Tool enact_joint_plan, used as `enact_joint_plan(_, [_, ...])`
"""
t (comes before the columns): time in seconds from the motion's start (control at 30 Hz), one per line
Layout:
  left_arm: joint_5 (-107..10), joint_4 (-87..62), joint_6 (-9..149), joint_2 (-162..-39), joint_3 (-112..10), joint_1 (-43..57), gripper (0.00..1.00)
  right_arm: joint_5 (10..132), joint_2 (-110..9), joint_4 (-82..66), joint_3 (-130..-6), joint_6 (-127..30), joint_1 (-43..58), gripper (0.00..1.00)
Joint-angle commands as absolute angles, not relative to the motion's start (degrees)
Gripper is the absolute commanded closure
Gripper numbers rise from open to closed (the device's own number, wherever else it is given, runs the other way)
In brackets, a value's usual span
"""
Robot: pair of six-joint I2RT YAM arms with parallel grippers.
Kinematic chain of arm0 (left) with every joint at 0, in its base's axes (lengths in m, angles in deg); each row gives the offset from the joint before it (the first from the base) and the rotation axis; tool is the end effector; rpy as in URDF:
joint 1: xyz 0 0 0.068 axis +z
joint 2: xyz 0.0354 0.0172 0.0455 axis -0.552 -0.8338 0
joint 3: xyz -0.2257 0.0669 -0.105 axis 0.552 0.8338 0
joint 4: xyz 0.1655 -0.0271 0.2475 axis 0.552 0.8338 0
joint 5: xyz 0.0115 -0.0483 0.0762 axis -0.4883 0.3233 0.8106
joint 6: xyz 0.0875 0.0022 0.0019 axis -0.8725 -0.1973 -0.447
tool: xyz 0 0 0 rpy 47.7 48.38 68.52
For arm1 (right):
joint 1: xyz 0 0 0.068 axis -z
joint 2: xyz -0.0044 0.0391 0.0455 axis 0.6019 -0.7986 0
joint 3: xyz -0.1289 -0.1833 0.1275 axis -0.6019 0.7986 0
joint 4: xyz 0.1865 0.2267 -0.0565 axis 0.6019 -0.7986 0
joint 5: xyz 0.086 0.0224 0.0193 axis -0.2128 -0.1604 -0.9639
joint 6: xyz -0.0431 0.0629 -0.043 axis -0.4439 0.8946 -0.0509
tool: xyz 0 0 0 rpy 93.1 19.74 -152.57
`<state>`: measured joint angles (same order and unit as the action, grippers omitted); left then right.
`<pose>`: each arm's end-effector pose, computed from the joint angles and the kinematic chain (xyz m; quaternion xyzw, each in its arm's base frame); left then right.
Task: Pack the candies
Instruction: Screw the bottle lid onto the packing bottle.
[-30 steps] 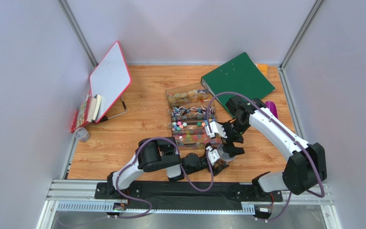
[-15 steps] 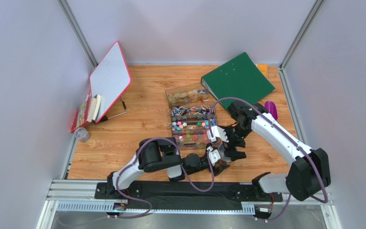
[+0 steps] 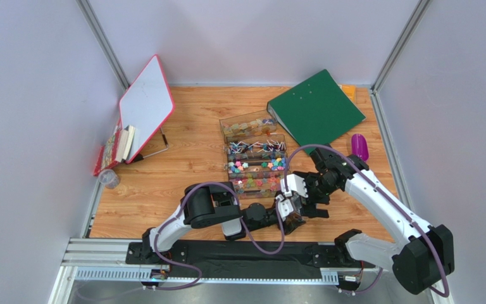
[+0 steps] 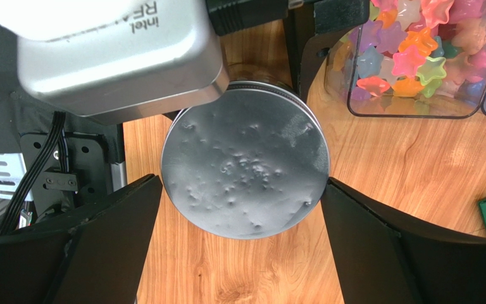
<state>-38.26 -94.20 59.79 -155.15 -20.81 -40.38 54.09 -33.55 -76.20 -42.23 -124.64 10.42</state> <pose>0.1139 -0.3850 0.0097 0.4235 0.5983 -0.4055 0.5461 0.1830 0.1282 0.1815 -0.7341 0.6412 0.1784 0.1346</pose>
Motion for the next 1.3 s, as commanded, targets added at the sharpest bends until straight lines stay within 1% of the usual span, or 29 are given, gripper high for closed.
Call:
enact_joint_plan(0.0, [-33.7, -76.9, 59.9, -159.7, -18.4, -38.3, 1.00, 53.2, -31.7, -89.0, -39.6, -118.3, 9.3, 0.00])
enact_joint_plan(0.33, [-33.6, -77.2, 59.8, -159.7, -18.2, -38.2, 1.00, 54.6, -31.4, -87.5, -39.9, -115.9, 9.3, 0.00])
enact_joint_plan(0.47, [-32.8, -77.3, 59.6, -159.7, -18.2, -38.2, 1.00, 55.8, -31.4, -87.1, -39.7, -115.0, 9.3, 0.02])
enact_joint_plan(0.73, [-32.5, -77.4, 59.4, -159.9, -18.5, -37.7, 1.00, 57.4, -30.0, -89.1, -39.5, -115.3, 9.2, 0.03])
enact_joint_plan(0.93, [-32.5, -77.2, 59.3, -159.9, -18.5, -37.6, 1.00, 57.1, -28.4, -92.0, -40.6, -116.1, 8.7, 0.06])
enact_joint_plan(1.13, [-32.3, -76.8, 59.1, -160.3, -18.8, -37.6, 1.00, 56.9, -26.1, -94.0, -42.6, -114.7, 8.6, 0.05])
enact_joint_plan(1.27, [-33.3, -76.3, 59.4, -160.3, -18.8, -37.7, 1.00, 61.6, -25.0, -96.5, -44.1, -114.1, 8.6, 0.05])
